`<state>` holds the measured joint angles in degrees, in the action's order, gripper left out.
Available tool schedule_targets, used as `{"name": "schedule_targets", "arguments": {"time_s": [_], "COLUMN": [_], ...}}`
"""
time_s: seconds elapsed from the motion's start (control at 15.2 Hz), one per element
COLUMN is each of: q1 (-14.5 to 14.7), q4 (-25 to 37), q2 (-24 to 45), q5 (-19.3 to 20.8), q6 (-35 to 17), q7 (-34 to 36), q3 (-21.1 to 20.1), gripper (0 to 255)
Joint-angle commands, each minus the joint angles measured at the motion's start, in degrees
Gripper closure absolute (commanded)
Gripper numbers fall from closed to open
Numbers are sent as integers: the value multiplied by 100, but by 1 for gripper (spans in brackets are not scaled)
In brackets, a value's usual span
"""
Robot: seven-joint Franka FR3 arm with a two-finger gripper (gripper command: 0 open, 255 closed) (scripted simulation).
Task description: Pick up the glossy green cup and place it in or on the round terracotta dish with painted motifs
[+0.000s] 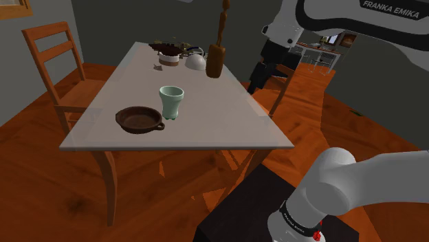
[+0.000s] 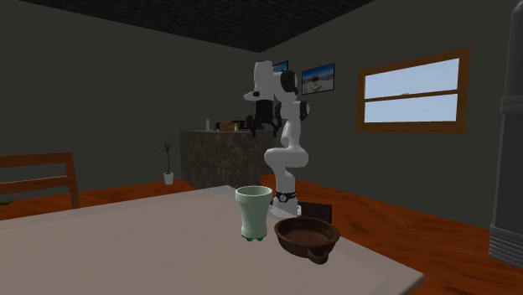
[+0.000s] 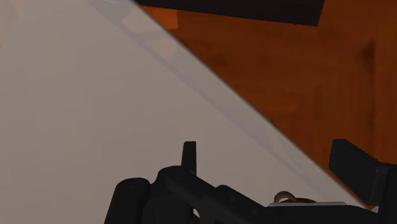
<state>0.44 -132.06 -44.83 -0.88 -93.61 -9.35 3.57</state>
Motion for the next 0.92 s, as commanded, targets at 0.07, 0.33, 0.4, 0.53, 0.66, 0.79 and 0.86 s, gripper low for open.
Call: {"name": "schedule_targets", "arguments": {"time_s": [0.07, 0.33, 0.4, 0.53, 0.66, 0.79, 0.86], "q1": [6, 29, 34, 43, 52, 61, 64], "q4": [62, 386, 486, 709, 963, 1245, 1398], "q2": [209, 1067, 1286, 1728, 2173, 2622, 2848], "q5": [-34, -161, -190, -246, -299, -348, -372], "q6": [-132, -606, -710, -899, -1063, -1201, -1260], "q7": [59, 281, 334, 435, 531, 625, 670], "q3": [-21, -94, -108, -135, -156, -172, -179], "gripper": [0, 0, 0, 0, 0, 0, 0]}}
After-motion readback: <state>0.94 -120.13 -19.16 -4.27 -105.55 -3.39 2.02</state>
